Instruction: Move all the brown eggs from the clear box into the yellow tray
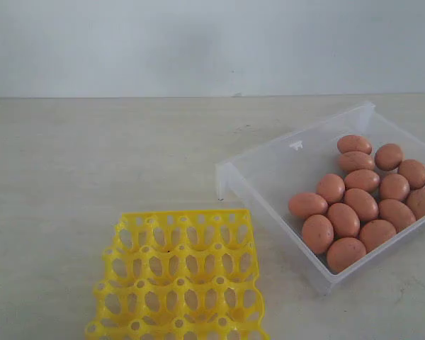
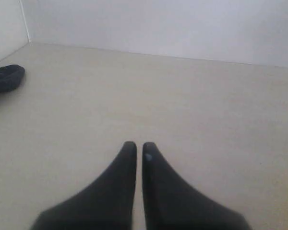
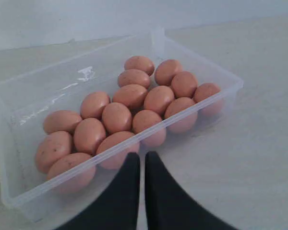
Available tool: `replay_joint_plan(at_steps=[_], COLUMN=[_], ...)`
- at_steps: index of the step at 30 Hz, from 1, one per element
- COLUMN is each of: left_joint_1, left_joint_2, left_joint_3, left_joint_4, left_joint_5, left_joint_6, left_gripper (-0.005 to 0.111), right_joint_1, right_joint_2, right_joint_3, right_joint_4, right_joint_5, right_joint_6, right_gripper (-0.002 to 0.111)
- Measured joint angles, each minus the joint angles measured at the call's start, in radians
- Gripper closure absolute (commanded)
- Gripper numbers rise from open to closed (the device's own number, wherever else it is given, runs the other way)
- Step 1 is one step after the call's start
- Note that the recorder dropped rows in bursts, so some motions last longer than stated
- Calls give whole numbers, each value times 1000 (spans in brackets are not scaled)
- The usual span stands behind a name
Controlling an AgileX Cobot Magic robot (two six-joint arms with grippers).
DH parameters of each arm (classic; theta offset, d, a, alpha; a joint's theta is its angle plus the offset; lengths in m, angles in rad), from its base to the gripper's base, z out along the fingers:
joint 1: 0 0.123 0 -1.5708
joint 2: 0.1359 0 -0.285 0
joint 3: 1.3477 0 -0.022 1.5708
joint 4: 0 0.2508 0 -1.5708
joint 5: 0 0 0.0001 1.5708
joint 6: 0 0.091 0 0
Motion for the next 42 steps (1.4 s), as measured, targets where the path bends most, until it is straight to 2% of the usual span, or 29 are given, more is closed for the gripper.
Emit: replay_joint_plan(at_steps=[4,9,12,25,27,30,32,35,38,40,42], left_joint_1=[0,0,0,0,0,0,0,0,0,0,0], left_joint_2=[0,0,0,0,0,0,0,0,0,0,0], left_joint_3=[0,0,0,0,0,0,0,0,0,0,0], left_joint_4=[0,0,0,0,0,0,0,0,0,0,0], left_joint_5=[0,0,0,0,0,0,0,0,0,0,0], left_joint_6=[0,0,0,0,0,0,0,0,0,0,0], left_gripper=[103,103,103,103,103,103,103,103,103,103,103], right_joint_1=[0,0,0,0,0,0,0,0,0,0,0], right_joint_2=[0,0,0,0,0,-1,-1,36,155,294,520], right_joint_3=[0,0,0,0,0,-6,-46,-163,-325,-485,-722], right_joint_4=[-152,-430,-494,-430,-398,-299,-184,40,227,295,321], right_joint_5=[-12,-12,-68,-695,-764,-795,-808,-888,-1041,-1170,-1288], right_joint_6=[-47,-61,-29,445,571,622,538,255,-45,-193,-326], right_gripper=[108,108,108,108,108,108,108,108,108,108,108])
